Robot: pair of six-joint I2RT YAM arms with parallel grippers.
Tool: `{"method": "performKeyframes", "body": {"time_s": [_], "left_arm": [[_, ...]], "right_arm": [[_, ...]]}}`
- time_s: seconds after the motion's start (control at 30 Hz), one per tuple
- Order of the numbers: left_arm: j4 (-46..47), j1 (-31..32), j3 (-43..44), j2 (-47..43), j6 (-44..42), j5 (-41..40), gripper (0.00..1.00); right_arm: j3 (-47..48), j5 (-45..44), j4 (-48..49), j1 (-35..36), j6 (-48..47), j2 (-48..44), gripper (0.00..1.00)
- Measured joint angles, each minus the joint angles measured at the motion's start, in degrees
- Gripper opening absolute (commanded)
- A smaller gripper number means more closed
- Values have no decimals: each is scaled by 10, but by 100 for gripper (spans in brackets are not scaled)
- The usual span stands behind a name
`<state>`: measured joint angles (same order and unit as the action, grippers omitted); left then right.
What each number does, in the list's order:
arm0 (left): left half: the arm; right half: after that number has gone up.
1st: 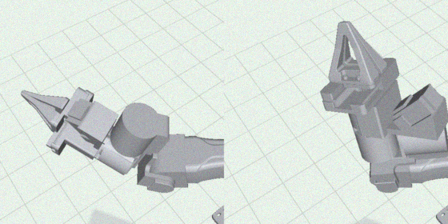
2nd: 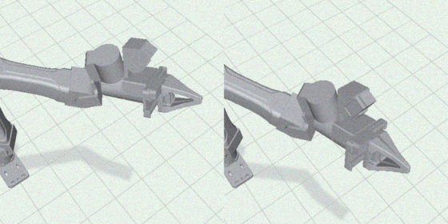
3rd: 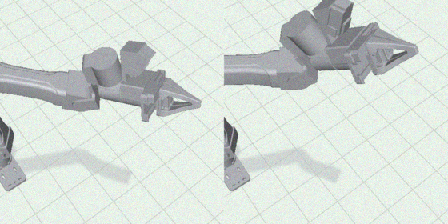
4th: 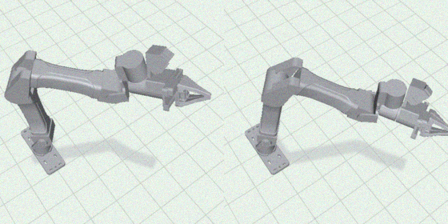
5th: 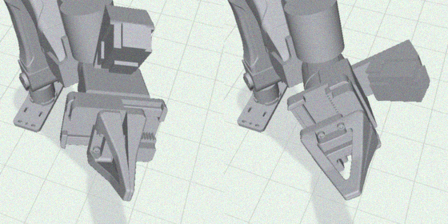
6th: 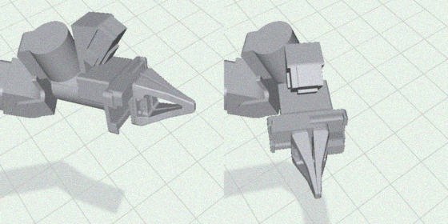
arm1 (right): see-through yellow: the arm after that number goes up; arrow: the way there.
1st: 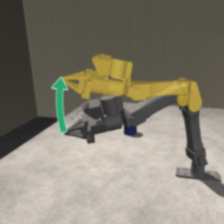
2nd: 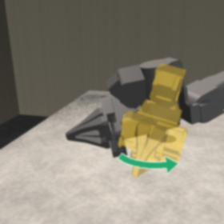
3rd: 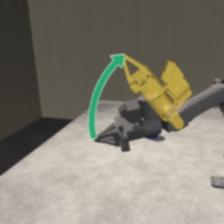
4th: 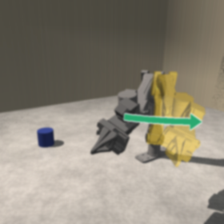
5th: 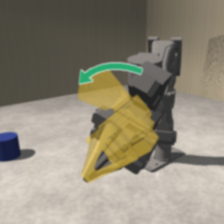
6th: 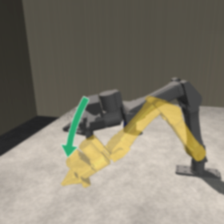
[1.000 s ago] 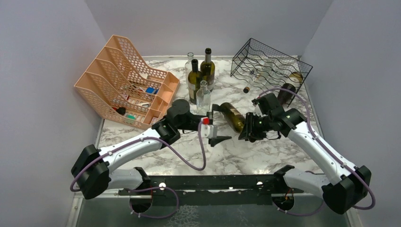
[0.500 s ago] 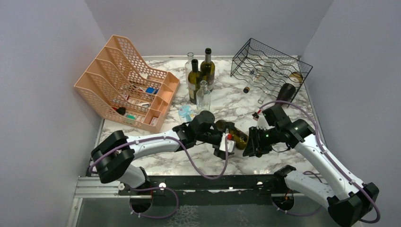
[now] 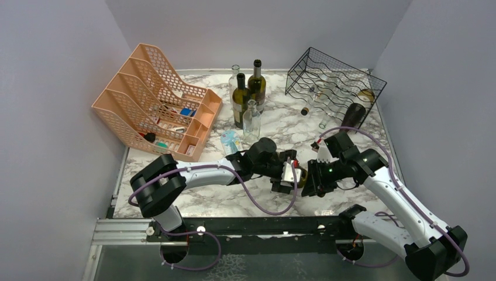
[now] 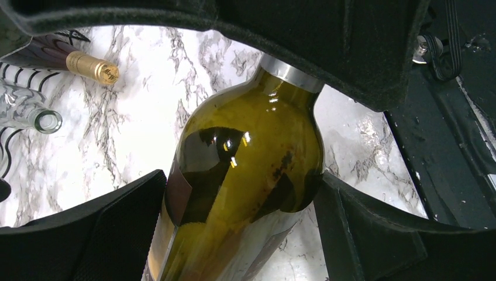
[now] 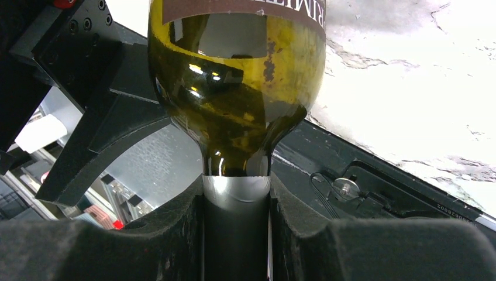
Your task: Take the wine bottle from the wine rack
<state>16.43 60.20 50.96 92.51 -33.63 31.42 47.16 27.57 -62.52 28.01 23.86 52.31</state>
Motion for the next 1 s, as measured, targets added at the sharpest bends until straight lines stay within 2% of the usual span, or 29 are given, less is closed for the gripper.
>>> {"method": "performKeyframes", "body": {"time_s": [0.1, 0.2, 0.3, 0.43, 0.5, 0.63, 0.77, 1.0], "left_arm": [[0, 2, 0, 0, 0, -5, 63], [0, 4, 0, -1, 0, -13, 55], [4, 10, 0, -4, 2, -30, 47], [10, 16, -1, -14, 3, -58, 38], [12, 18, -4, -20, 2, -70, 35], [16, 26, -15, -30, 2, -82, 34], [24, 32, -28, -42, 6, -90, 34], [69, 33, -54, -59, 41, -122, 30]], "right_arm": [[0, -1, 0, 0, -2, 0, 27], [4, -6, -3, 0, -5, 0, 47], [16, -8, -3, 1, -6, 0, 57], [41, -7, 5, 1, -6, 0, 59], [46, -6, 9, 1, -5, 0, 67], [66, -14, 12, 1, 2, 6, 91], [120, -52, 12, 1, 18, 7, 100], [307, -217, 12, 1, 57, 24, 100]]}}
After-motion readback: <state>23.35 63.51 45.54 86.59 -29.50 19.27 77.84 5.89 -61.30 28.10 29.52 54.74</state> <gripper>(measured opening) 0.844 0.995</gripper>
